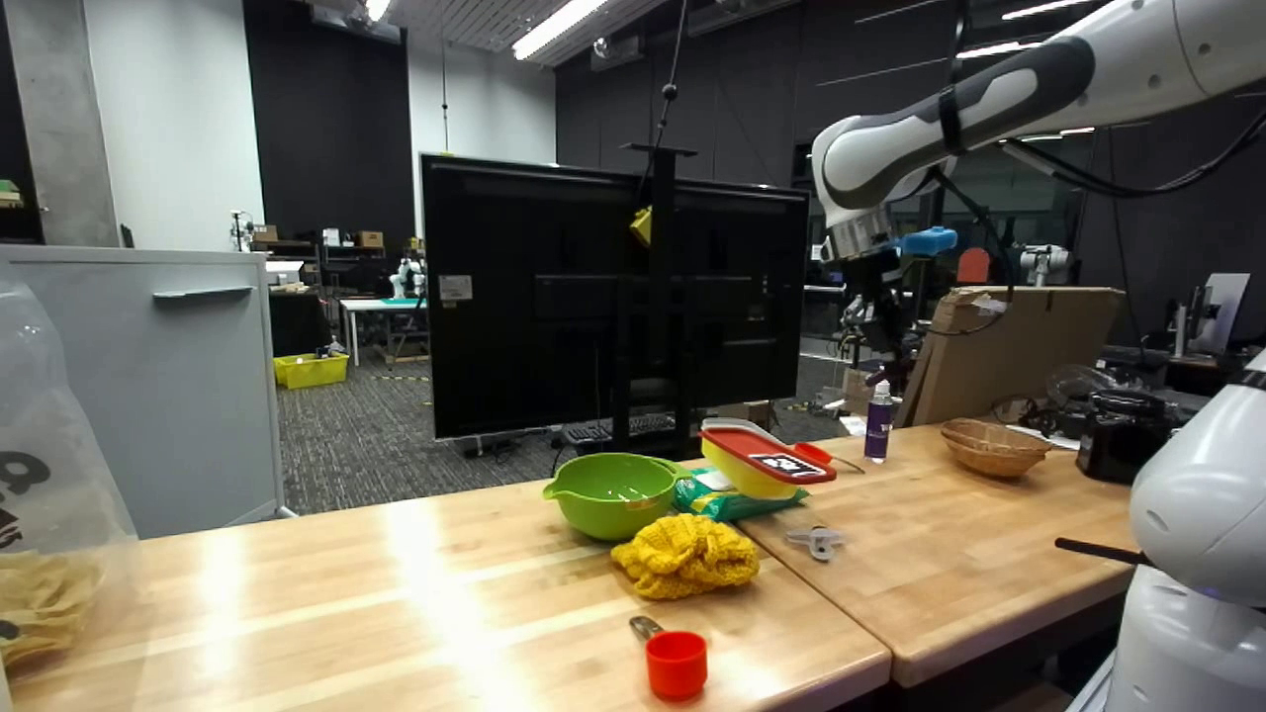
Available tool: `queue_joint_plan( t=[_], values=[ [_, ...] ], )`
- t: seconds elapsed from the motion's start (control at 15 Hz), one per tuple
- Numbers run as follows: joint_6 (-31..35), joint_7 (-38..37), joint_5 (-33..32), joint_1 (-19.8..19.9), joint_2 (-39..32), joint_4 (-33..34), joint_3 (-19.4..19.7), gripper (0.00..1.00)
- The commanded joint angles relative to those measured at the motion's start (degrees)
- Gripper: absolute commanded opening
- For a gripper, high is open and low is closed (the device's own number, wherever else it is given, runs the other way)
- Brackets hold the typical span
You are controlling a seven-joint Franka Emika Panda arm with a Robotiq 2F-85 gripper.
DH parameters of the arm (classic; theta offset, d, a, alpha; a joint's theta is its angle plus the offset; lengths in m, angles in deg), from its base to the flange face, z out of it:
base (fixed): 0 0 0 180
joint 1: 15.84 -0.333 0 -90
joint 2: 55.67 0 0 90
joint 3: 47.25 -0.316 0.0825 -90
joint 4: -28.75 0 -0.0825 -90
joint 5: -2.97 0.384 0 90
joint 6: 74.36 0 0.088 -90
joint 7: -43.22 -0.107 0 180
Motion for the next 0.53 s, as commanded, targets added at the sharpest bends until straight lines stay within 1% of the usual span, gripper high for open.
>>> queue_joint_plan(
  t=[0.0,0.2,0.47],
  values=[
    [-4.18,2.22,0.25,-2.12,-1.71,3.87,-2.17,0.03],
    [-5.76,3.32,-0.15,-3.88,-4.18,6.22,-3.86,0.03],
    [-4.9,6.07,-0.01,-5.61,-9.83,9.82,-5.14,0.03]
  ],
)
